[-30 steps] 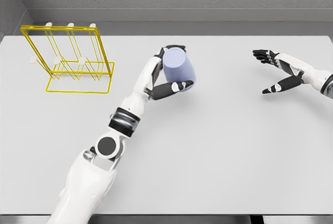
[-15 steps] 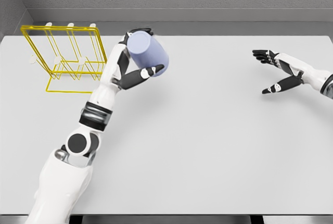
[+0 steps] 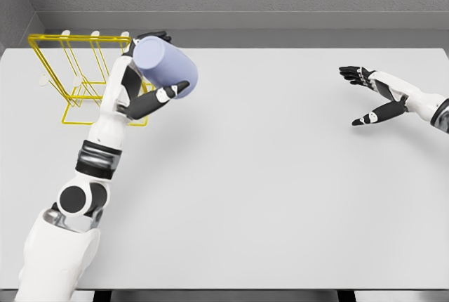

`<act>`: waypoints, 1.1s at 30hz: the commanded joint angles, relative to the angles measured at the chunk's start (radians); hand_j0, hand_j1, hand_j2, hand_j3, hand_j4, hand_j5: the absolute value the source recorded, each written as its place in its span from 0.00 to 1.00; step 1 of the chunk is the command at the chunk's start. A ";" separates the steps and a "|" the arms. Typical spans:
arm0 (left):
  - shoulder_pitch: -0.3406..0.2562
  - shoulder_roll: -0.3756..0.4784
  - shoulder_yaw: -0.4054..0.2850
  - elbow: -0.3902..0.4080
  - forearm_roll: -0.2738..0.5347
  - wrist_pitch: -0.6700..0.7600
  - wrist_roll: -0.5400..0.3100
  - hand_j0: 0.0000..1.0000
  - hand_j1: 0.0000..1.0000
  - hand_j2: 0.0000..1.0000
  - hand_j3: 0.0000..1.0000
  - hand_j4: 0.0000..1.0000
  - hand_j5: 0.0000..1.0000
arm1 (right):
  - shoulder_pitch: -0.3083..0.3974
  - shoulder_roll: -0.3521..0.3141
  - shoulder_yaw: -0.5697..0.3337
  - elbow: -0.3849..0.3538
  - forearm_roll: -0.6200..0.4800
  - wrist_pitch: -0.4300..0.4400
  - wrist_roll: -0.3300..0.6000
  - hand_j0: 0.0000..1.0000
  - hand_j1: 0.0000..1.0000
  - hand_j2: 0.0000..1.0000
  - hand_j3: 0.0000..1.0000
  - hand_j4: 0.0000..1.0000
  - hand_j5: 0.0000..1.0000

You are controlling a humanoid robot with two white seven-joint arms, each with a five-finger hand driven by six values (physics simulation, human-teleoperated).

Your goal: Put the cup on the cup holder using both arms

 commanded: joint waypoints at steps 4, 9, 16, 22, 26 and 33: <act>0.006 0.032 0.029 -0.002 0.036 0.000 0.000 0.58 0.58 0.58 0.58 0.58 0.58 | -0.006 0.004 0.007 -0.001 -0.007 0.002 0.000 1.00 1.00 1.00 1.00 1.00 1.00; 0.009 0.041 0.034 -0.005 0.039 0.000 0.000 0.58 0.58 0.58 0.58 0.58 0.58 | -0.011 0.007 0.009 -0.001 -0.007 0.002 0.000 1.00 1.00 1.00 1.00 1.00 1.00; 0.025 0.058 0.082 -0.004 0.059 0.000 -0.020 0.58 0.58 0.58 0.58 0.58 0.58 | -0.012 0.009 0.009 -0.001 -0.007 0.002 0.000 1.00 1.00 1.00 1.00 1.00 1.00; 0.031 0.079 0.098 -0.002 0.077 0.000 -0.024 0.58 0.58 0.58 0.58 0.58 0.58 | -0.012 0.009 0.009 -0.001 -0.007 0.002 0.000 1.00 1.00 1.00 1.00 1.00 1.00; 0.031 0.080 0.109 -0.001 0.077 0.001 -0.024 0.58 0.58 0.58 0.58 0.58 0.58 | -0.012 0.009 0.009 -0.001 -0.007 0.002 0.000 1.00 1.00 1.00 1.00 1.00 1.00; 0.029 0.086 0.115 -0.001 0.072 0.010 -0.024 0.58 0.58 0.58 0.58 0.58 0.58 | -0.012 0.009 0.009 -0.001 -0.007 0.002 0.000 1.00 1.00 1.00 1.00 1.00 1.00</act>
